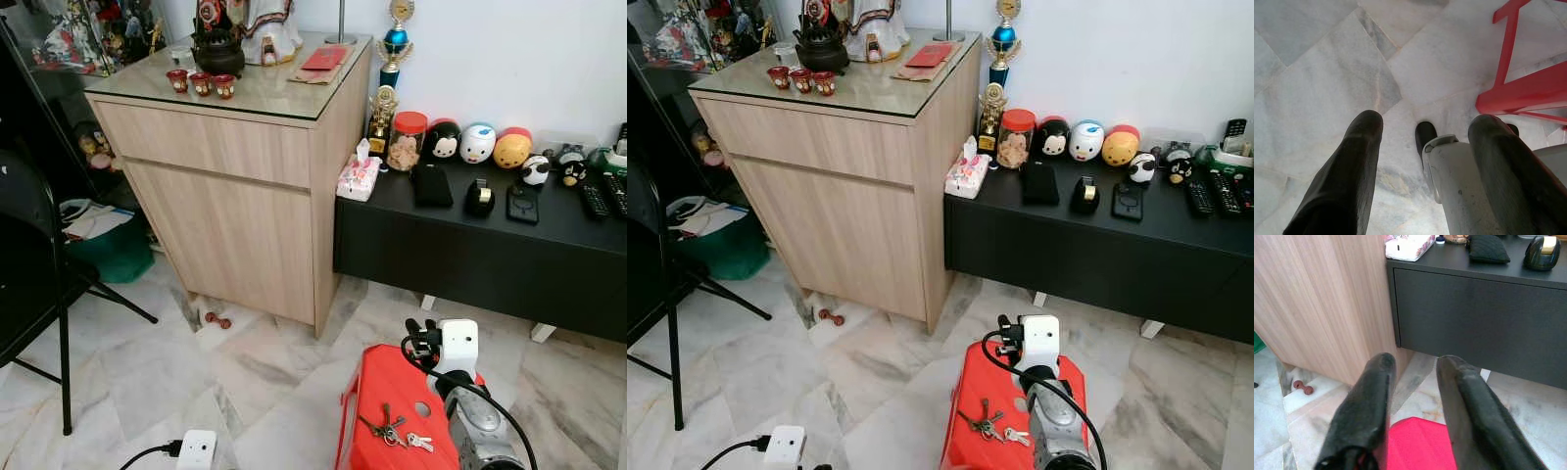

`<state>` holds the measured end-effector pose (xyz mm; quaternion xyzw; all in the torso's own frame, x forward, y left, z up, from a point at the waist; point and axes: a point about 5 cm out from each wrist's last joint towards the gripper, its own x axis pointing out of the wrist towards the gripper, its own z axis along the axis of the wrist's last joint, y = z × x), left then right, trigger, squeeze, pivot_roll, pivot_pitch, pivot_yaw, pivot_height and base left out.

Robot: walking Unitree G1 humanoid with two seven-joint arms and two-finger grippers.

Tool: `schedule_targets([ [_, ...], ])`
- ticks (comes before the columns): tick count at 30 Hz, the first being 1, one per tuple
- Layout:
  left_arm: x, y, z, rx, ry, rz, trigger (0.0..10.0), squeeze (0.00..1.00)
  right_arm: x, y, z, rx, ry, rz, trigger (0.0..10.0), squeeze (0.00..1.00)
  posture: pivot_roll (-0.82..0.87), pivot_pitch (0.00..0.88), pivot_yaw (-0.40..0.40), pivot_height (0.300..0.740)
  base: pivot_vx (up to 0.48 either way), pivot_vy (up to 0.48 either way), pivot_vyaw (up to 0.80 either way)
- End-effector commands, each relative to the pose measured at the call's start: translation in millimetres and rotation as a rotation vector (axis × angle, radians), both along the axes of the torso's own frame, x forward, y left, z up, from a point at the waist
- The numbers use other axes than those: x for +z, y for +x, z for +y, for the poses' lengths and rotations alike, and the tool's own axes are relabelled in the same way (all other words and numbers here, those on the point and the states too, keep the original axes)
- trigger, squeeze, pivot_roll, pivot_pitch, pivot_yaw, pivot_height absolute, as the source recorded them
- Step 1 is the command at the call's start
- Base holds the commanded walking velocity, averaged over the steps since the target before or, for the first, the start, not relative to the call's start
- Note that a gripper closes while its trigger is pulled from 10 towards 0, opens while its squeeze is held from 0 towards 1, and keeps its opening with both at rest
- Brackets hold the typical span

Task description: Hang keys on a hook

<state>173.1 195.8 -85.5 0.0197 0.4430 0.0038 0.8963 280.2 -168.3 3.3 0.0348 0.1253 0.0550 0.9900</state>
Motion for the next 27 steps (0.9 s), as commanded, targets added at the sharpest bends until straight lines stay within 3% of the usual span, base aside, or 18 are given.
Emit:
schedule_targets([
  [1,-2.4,-4.5,-0.2,-0.002,0.000,0.023,10.0,0.00,4.8,5.3,2.0,-0.005,0.002,-0.015,10.0,1.00,0.02,0.002,-0.024,0.740,0.000,0.000,0.00],
  [2,-2.4,-4.5,-0.3,-0.001,-0.001,0.023,10.0,0.00,4.1,5.2,1.9,-0.008,0.000,-0.007,10.0,0.93,0.02,0.003,-0.024,0.740,0.000,0.000,0.00],
  [3,-2.5,-4.5,-0.4,-0.001,-0.001,0.024,10.0,0.00,3.5,5.1,1.6,-0.010,-0.005,-0.001,10.0,0.72,0.02,0.004,-0.024,0.740,0.000,0.000,0.00],
  [4,-2.5,-4.6,-0.5,-0.001,-0.001,0.024,10.0,0.00,2.9,4.9,1.3,-0.015,-0.010,0.006,10.0,0.00,0.02,0.004,-0.024,0.740,0.000,0.000,0.00],
  [16,-2.8,-5.5,0.6,0.002,0.000,0.027,10.0,0.00,-2.8,3.6,-0.3,-0.021,-0.046,0.072,10.0,0.00,0.02,0.021,-0.027,0.740,0.000,0.000,0.00],
  [27,-3.7,-7.1,-0.9,0.003,-0.002,0.032,10.0,0.00,-0.5,5.1,5.6,0.031,-0.045,0.061,10.0,0.00,0.02,0.025,-0.032,0.671,0.000,0.000,0.00],
])
